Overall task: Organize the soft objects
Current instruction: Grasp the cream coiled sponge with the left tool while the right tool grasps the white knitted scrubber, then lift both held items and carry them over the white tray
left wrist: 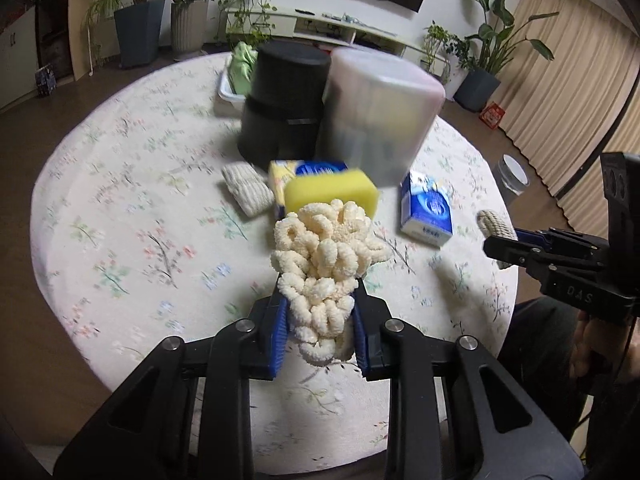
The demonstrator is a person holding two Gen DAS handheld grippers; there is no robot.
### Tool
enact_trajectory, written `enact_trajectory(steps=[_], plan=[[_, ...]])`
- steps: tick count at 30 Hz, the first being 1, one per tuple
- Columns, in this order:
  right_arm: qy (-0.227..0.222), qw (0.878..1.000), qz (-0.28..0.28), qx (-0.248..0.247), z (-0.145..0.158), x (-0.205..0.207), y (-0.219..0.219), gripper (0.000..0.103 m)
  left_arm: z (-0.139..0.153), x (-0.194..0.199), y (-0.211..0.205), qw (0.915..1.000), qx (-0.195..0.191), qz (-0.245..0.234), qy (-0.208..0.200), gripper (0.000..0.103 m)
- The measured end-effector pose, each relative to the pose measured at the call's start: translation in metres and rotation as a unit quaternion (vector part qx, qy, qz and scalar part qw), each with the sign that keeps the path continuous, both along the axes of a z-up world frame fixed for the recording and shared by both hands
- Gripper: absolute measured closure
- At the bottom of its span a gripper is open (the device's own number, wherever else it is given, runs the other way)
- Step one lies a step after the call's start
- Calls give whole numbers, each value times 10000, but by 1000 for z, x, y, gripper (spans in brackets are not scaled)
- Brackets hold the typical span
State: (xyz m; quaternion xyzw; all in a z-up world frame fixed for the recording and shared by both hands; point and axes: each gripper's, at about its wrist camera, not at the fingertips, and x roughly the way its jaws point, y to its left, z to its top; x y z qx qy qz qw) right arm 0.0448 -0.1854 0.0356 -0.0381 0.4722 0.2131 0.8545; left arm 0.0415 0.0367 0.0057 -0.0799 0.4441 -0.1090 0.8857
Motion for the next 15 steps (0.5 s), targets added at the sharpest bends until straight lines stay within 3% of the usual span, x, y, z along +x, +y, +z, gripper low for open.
enact_trajectory(steps=[15], plan=[[-564, 9975, -400, -162, 47, 59, -43, 75, 39, 59, 65, 9988, 97, 362, -327, 78]])
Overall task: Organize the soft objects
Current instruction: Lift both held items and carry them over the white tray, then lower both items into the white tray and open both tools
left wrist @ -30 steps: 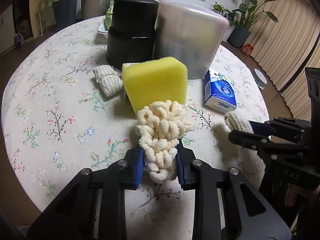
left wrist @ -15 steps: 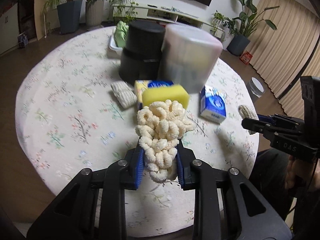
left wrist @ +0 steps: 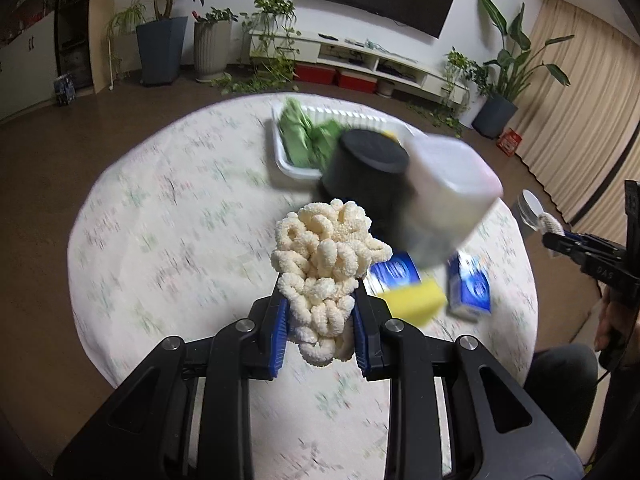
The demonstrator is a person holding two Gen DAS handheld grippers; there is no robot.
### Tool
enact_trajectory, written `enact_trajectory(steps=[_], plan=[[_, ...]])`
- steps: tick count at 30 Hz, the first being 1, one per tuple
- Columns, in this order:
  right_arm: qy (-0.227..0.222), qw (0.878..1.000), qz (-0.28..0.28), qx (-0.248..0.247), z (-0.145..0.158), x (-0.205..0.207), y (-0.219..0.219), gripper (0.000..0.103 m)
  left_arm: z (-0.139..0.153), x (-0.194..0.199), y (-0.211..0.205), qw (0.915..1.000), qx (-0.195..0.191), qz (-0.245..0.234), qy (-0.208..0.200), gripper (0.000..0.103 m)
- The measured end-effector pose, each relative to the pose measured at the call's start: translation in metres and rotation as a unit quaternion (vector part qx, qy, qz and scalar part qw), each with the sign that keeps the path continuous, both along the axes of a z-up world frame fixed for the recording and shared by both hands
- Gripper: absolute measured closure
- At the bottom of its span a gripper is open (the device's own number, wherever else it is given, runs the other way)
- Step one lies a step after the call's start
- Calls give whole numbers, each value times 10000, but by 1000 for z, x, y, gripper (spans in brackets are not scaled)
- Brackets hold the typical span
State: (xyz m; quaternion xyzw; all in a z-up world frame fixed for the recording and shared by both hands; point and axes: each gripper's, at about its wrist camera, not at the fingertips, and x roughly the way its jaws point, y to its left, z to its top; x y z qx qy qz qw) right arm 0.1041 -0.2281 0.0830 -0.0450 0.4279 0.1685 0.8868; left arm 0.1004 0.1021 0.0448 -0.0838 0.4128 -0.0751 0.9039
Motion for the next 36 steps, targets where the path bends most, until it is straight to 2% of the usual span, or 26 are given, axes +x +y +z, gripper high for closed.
enact_trajectory(steps=[8, 14, 17, 21, 28, 36], plan=[[-205, 9997, 20, -91, 22, 60, -7, 75, 30, 60, 13, 9994, 201, -145, -241, 78], [-244, 9990, 299, -212, 34, 121, 9, 75, 43, 126, 21, 9986, 429, -199, -250, 78], [-216, 9985, 404, -288, 34, 152, 19, 75, 44, 153, 17, 9977, 521, -374, -238, 78], [-43, 9982, 545, -265, 24, 193, 31, 75, 39, 196, 7, 9957, 609, -685, -106, 78], [284, 9949, 855, -445, -9, 239, 63, 75, 21, 253, -25, 9897, 816, -1169, 117, 78], [577, 9915, 997, -612, -43, 271, 80, 75, -7, 289, -47, 9845, 854, -1473, 426, 78]])
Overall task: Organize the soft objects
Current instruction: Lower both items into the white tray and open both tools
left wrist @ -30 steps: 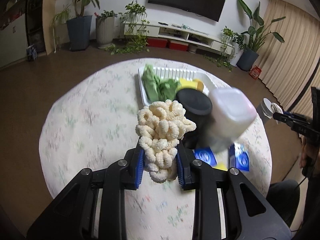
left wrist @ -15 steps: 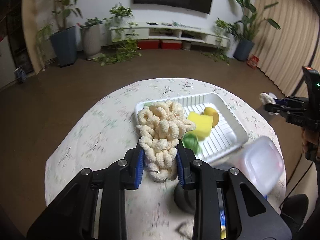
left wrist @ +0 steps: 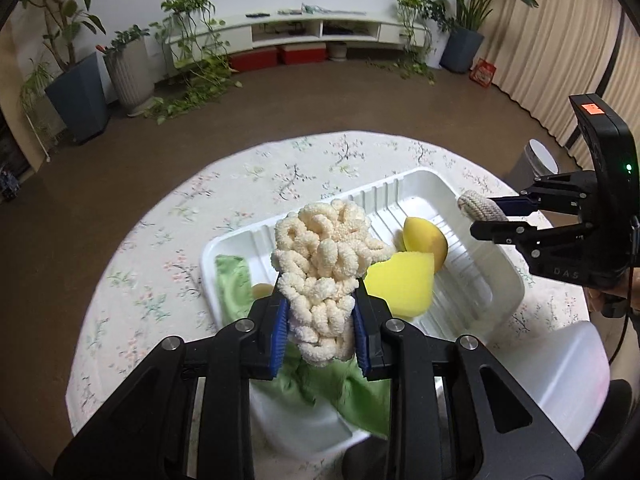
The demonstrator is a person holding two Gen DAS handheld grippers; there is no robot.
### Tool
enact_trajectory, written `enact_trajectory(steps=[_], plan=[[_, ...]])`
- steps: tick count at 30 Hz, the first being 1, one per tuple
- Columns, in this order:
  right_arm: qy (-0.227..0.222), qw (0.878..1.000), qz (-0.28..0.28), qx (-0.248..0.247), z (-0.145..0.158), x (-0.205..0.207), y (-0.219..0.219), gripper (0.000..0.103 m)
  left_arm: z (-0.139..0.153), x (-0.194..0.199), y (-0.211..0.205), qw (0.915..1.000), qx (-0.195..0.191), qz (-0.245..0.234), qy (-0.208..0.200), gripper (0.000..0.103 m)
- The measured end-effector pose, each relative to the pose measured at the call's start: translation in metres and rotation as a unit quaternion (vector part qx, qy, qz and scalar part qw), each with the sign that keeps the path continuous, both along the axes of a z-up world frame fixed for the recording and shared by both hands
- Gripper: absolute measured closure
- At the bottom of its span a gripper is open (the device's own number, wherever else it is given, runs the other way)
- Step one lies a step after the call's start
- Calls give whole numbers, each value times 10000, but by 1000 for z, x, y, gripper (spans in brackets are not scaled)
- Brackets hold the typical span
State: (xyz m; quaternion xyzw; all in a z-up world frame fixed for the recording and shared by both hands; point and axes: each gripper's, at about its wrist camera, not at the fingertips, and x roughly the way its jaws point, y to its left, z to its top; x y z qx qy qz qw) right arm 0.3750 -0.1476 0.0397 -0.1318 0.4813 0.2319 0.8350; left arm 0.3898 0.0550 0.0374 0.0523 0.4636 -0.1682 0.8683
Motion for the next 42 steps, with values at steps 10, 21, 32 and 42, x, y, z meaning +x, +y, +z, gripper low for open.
enact_trajectory(steps=[10, 21, 32, 42], plan=[[257, 9994, 10, -244, -32, 14, 5, 75, -35, 19, -9, 9988, 112, -113, 458, 76], [385, 9987, 22, -326, -50, 19, 8, 75, -45, 22, -19, 9985, 151, -176, 487, 63], [272, 9993, 30, -247, -46, 12, 7, 51, -40, 18, -16, 9993, 52, -72, 352, 29], [-24, 10000, -13, -87, -24, 1, 4, 8, -16, 10, 4, 9991, -387, 180, -66, 0]])
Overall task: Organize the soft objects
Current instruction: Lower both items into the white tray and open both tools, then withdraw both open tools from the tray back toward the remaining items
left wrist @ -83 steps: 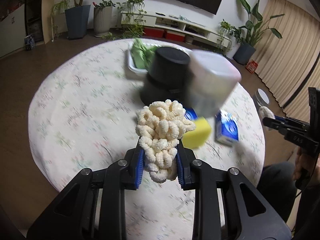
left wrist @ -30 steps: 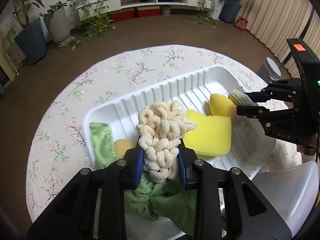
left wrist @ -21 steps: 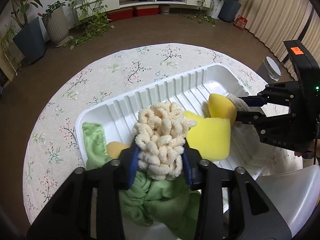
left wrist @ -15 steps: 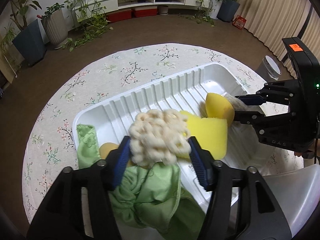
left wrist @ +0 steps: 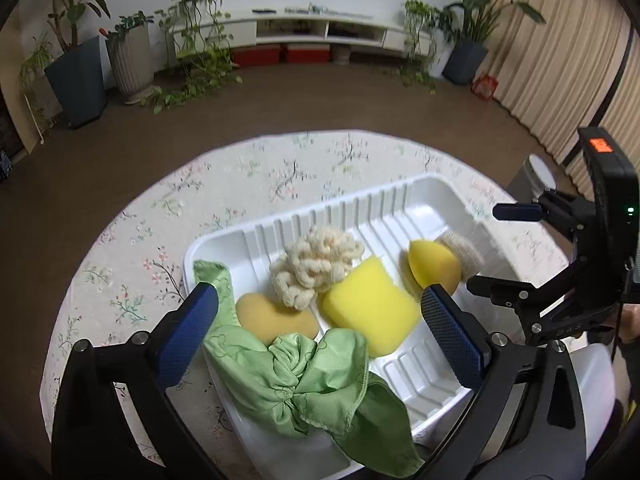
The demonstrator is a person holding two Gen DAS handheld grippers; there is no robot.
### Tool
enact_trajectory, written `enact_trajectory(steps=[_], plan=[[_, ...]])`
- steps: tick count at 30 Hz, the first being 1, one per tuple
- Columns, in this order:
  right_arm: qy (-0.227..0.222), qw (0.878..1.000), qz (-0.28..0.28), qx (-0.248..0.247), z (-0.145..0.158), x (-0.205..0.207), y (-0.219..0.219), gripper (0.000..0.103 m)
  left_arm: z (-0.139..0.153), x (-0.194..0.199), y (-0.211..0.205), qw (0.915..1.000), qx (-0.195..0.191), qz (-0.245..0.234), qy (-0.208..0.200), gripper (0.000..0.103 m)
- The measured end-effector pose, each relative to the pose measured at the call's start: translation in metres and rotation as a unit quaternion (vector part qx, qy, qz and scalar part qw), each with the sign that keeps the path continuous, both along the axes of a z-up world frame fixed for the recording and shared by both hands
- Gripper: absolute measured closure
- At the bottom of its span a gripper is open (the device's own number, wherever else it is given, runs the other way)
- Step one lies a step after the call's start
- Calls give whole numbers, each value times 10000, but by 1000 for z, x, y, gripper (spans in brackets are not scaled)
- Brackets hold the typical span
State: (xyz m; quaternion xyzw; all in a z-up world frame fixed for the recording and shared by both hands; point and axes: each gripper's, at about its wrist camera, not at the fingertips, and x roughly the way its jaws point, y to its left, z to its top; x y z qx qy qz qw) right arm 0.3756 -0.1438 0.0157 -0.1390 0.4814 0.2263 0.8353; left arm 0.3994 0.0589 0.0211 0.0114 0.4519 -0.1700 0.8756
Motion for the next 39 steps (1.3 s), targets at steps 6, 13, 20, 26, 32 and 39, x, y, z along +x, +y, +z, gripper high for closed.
enact_trajectory(steps=[6, 13, 20, 26, 32, 39], plan=[[-231, 9989, -240, 322, 24, 0, -17, 3, 19, -14, 12, 9991, -195, 174, -345, 0], [-510, 9938, -539, 826, 59, -22, -47, 0, 48, -52, 32, 9953, -474, 436, -727, 0], [-754, 9881, -694, 1146, 84, -79, -71, 0, 53, -124, 42, 9927, -612, 611, -842, 0], [-904, 9829, -728, 1426, 96, -146, -82, 0, 42, -189, 33, 9932, -506, 576, -880, 0], [-887, 9824, -744, 1466, 82, -210, -80, 0, 28, -244, 25, 9923, -666, 675, -801, 0], [-594, 9814, -896, 1592, 56, -258, -76, 0, 9, -292, 11, 9923, -725, 731, -690, 0]])
